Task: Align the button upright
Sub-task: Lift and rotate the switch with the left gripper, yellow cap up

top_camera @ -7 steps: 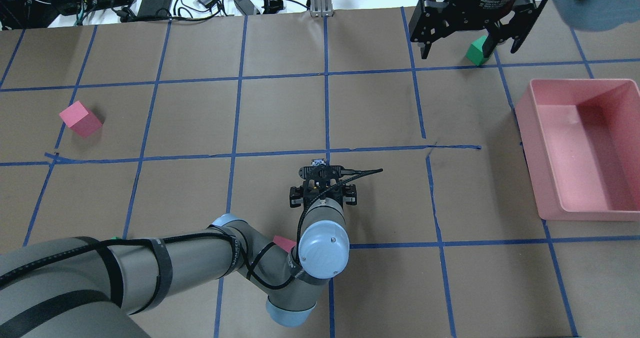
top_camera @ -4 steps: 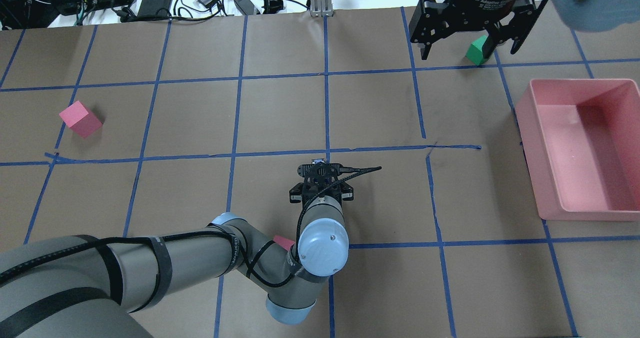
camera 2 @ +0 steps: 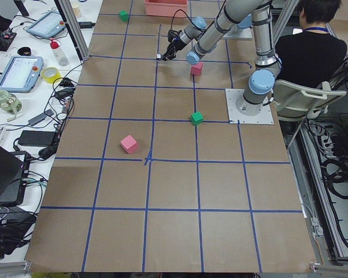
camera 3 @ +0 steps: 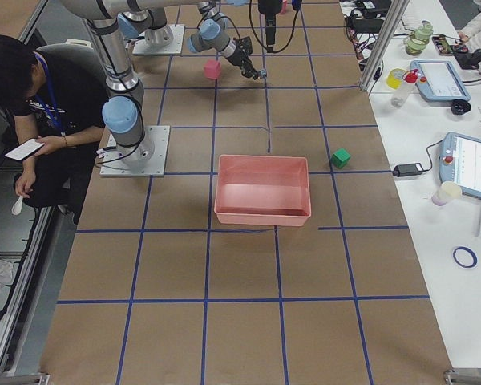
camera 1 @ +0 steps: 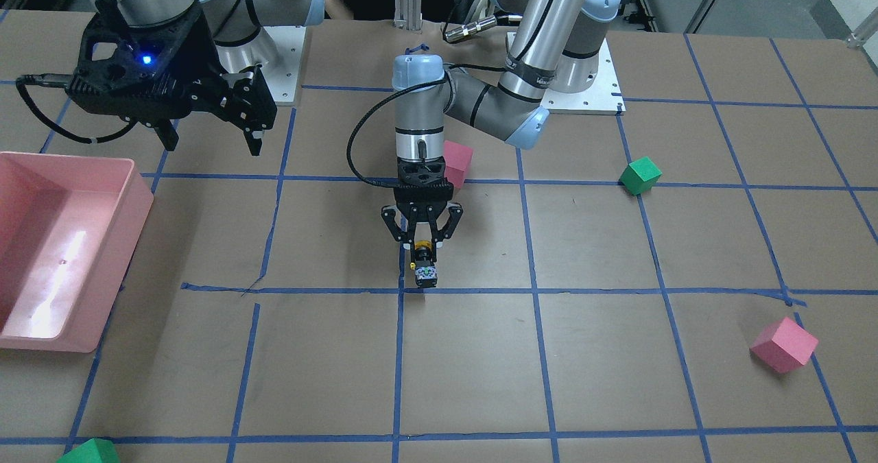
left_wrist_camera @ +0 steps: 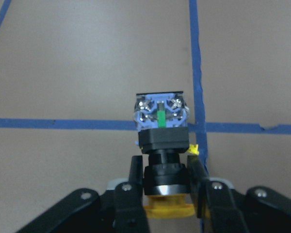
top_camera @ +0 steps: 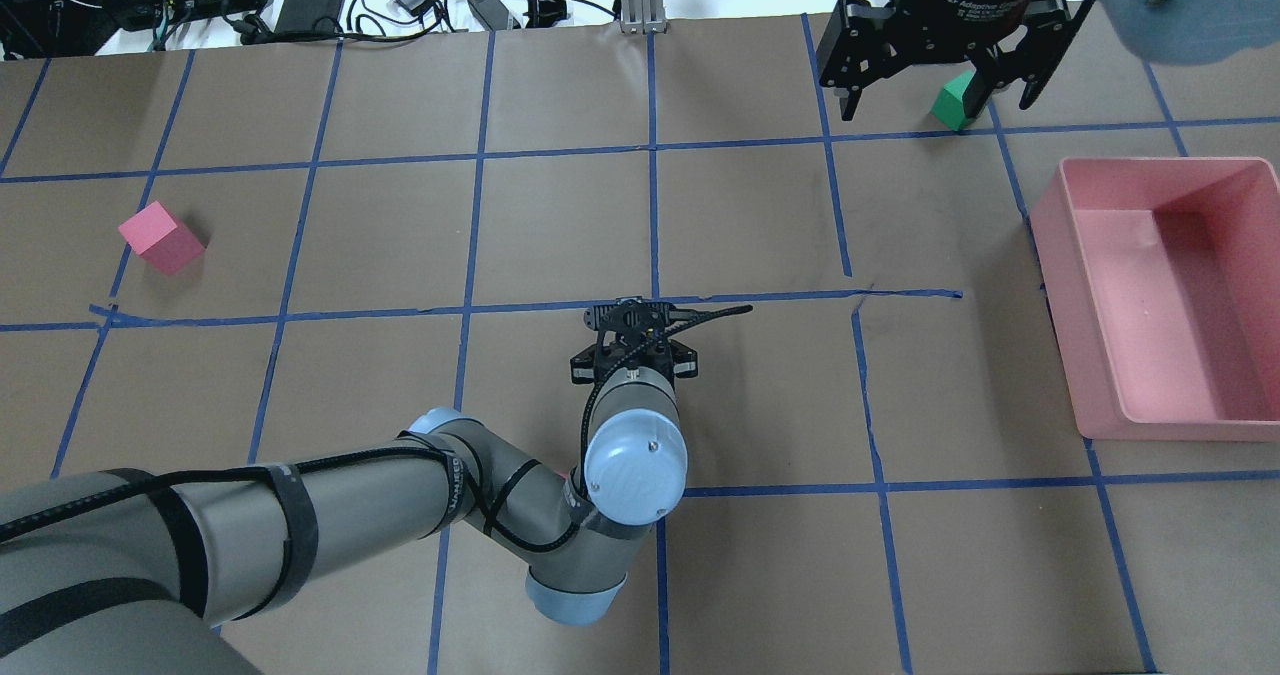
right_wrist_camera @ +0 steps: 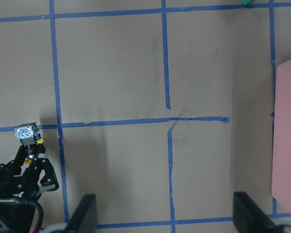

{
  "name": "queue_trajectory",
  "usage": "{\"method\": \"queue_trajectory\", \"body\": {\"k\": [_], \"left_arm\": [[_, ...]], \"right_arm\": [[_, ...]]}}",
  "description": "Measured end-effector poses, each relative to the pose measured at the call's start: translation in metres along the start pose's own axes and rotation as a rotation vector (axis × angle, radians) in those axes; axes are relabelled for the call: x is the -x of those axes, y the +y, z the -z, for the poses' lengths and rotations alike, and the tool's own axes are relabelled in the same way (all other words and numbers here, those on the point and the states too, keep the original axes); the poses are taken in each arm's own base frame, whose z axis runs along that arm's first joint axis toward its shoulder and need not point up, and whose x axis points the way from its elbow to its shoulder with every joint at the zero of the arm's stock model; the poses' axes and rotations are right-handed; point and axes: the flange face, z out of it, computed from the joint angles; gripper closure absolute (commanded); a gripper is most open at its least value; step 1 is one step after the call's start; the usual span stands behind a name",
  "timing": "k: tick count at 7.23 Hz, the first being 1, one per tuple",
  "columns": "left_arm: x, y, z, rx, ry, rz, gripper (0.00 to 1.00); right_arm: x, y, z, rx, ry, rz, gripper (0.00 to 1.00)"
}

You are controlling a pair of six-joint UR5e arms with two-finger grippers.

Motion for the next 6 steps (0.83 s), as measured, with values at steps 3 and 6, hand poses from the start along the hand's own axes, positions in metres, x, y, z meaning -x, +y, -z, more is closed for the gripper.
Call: {"method": "queue_trajectory", "body": {"k": [3, 6], "left_arm": [[0.009, -0.085, 0.009, 0.27, 0.036, 0.186, 1.0], [0.026, -0.122, 0.014, 0.668, 0.12, 0.646, 1.0]], "right_arm": [[0.0, 0.0, 0.0, 0.0, 0.0, -0.001, 0.0], [0.0, 0.0, 0.0, 0.0, 0.0, 0.0, 0.0]]}}
